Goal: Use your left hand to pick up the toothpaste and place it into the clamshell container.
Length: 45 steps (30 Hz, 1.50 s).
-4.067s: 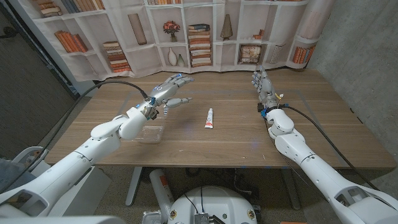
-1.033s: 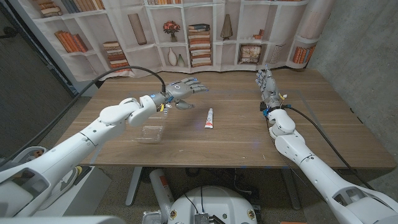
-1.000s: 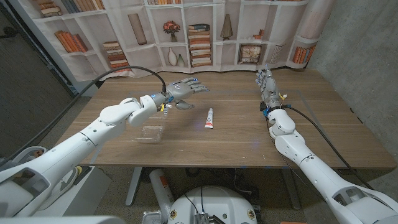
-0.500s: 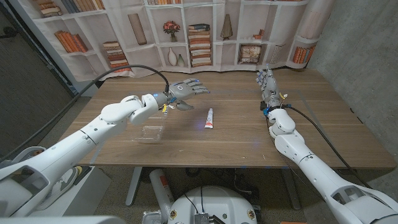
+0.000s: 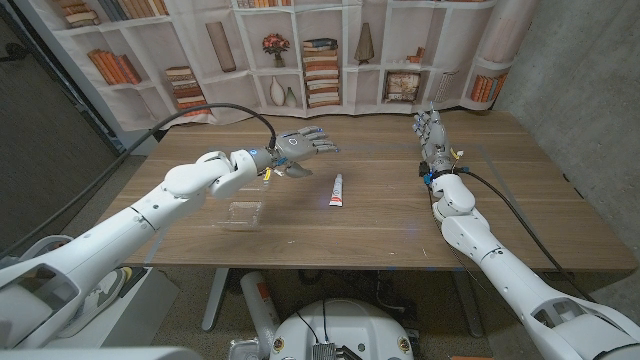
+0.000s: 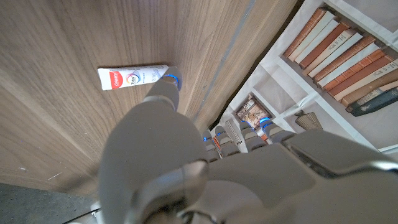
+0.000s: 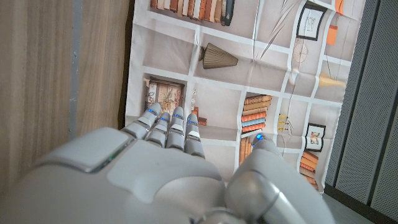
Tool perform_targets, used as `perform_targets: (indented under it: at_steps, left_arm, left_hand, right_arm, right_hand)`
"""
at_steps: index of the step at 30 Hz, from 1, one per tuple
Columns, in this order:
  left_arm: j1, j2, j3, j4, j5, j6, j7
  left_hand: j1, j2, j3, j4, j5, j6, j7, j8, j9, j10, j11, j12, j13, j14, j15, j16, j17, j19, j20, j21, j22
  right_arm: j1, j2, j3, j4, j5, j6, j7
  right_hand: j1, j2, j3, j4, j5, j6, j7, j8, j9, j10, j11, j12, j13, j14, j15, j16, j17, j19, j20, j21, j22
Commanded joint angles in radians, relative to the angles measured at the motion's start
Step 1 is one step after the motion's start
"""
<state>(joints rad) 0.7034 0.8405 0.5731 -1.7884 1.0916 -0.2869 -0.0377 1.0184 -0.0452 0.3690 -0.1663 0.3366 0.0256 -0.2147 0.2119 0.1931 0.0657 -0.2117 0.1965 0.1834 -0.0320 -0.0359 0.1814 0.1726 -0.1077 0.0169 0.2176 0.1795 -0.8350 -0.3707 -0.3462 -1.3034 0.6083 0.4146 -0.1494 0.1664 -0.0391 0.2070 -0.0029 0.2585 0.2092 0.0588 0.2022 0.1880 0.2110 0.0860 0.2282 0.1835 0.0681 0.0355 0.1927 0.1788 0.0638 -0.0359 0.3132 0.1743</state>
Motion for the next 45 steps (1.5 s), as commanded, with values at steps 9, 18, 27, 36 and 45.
perform_targets:
  at_steps: [9,18,27,36,45]
  left_arm:
    - [-0.047,-0.044,0.043,0.020,0.025,-0.035,-0.046]
    - [-0.054,-0.046,0.055,0.006,0.043,-0.029,-0.105]
    - [-0.055,-0.054,0.070,-0.003,0.057,-0.028,-0.148]
    - [-0.058,-0.057,0.078,-0.001,0.067,-0.035,-0.164]
    - [-0.065,-0.068,0.085,0.011,0.079,-0.039,-0.152]
  left_hand:
    - [0.035,0.002,-0.009,0.012,-0.012,0.039,-0.004,0.017,0.005,0.036,-0.004,0.010,0.006,0.027,-0.105,0.010,0.000,0.001,0.010,-0.007,0.003]
    - [0.050,0.005,-0.015,0.015,-0.019,0.052,-0.004,0.019,0.006,0.054,-0.004,0.011,0.006,0.040,-0.105,0.011,0.000,0.004,0.020,-0.008,0.003]
    - [0.065,0.009,-0.021,0.017,-0.026,0.069,-0.005,0.023,0.006,0.070,-0.005,0.011,0.006,0.036,-0.103,0.006,0.000,-0.003,0.022,-0.011,0.004]
    - [0.072,0.011,-0.026,0.019,-0.030,0.076,-0.004,0.023,0.006,0.075,-0.005,0.009,0.006,0.037,-0.106,0.006,0.000,-0.005,0.023,-0.012,0.004]
    - [0.085,0.016,-0.034,0.023,-0.040,0.119,-0.004,0.035,0.007,0.116,-0.005,0.016,0.007,0.057,-0.108,0.010,0.000,0.003,0.023,-0.010,0.004]
  right_arm:
    - [-0.010,0.000,0.012,-0.009,0.009,0.016,0.001]
    - [-0.020,-0.004,0.018,-0.022,0.013,0.017,-0.004]
    - [-0.019,0.004,0.022,-0.009,0.022,0.033,0.009]
    - [-0.017,0.007,0.023,-0.005,0.025,0.036,0.010]
    - [-0.016,0.011,0.025,0.004,0.029,0.042,0.014]
  right_hand:
    - [0.000,0.006,-0.002,-0.001,-0.002,0.008,0.003,-0.003,0.002,0.010,0.002,-0.005,0.003,0.012,0.002,-0.003,0.003,0.009,-0.012,-0.005,0.005]
    - [0.000,0.007,-0.003,-0.002,-0.002,0.009,0.003,-0.003,0.002,0.010,0.001,-0.005,0.003,0.013,0.002,-0.003,0.003,0.009,-0.011,-0.007,0.005]
    - [0.000,0.007,-0.004,-0.002,-0.002,0.010,0.004,-0.003,0.002,0.010,0.002,-0.006,0.003,0.014,0.001,-0.003,0.003,0.011,-0.012,-0.010,0.006]
    - [0.000,0.008,-0.005,-0.003,-0.002,0.011,0.003,-0.003,0.003,0.013,0.002,-0.005,0.003,0.016,0.002,-0.002,0.003,0.012,-0.012,-0.014,0.006]
    - [0.000,0.009,-0.006,-0.003,-0.002,0.012,0.003,-0.002,0.003,0.013,0.001,-0.006,0.003,0.018,0.002,-0.002,0.003,0.014,-0.011,-0.017,0.006]
